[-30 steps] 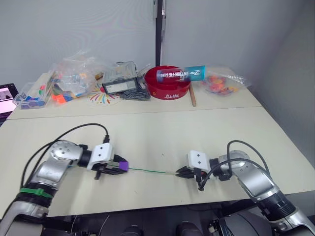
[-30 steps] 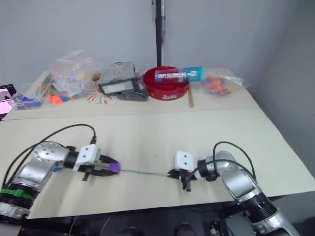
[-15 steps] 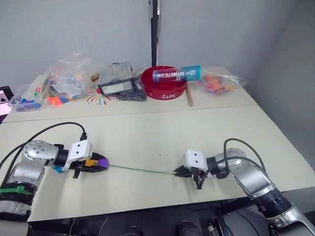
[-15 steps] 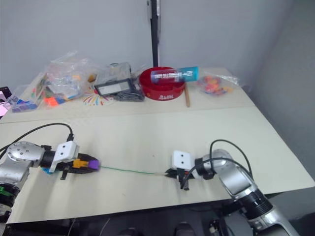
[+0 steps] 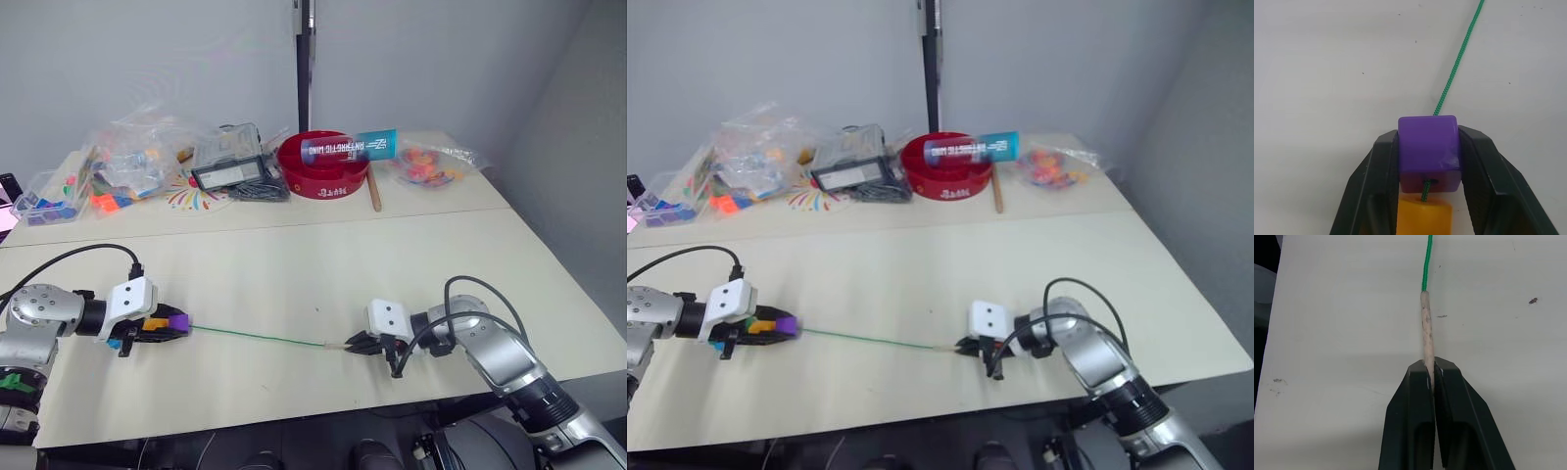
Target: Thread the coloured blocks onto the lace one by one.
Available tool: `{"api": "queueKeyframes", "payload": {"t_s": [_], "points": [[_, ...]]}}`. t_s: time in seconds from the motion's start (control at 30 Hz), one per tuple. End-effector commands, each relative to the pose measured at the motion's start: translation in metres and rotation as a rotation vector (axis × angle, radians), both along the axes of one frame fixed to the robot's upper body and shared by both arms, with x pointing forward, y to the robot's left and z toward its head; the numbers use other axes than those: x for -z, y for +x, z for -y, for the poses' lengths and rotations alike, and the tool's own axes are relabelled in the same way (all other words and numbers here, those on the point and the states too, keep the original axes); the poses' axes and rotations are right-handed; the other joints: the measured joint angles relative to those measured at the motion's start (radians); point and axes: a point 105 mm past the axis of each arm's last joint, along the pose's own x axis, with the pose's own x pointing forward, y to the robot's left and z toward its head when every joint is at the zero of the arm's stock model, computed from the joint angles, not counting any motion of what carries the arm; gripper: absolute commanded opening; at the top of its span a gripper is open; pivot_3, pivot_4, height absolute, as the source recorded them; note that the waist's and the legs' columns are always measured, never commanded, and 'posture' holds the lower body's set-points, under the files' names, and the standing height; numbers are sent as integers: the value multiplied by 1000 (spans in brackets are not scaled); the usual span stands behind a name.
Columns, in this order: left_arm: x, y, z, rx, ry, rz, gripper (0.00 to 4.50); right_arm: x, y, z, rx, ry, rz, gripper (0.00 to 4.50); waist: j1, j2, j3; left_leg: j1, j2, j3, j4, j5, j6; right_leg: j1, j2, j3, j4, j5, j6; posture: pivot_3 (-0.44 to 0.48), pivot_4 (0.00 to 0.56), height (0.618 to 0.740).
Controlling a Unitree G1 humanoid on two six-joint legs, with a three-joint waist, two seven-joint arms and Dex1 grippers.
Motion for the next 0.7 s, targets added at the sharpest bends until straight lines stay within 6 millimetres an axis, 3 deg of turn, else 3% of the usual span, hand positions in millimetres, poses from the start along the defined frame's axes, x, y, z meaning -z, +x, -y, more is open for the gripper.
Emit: {"api": "queueKeyframes", "payload": {"t_s": [0.03, 0.7], "points": [[18, -14, -8, -20, 41, -109, 1189, -12, 3, -3, -25, 27, 41, 0, 1, 0, 0, 0, 0, 0, 0, 0, 0, 0, 0, 0, 0, 0, 0, 0, 150, 740], [13, -17, 0, -15, 43, -94, 1189, -15, 12, 12, -16, -8, 57, 0, 6, 0, 0, 0, 0, 0, 0, 0, 0, 0, -1, 0, 0, 0, 0, 0, 150, 740]]}}
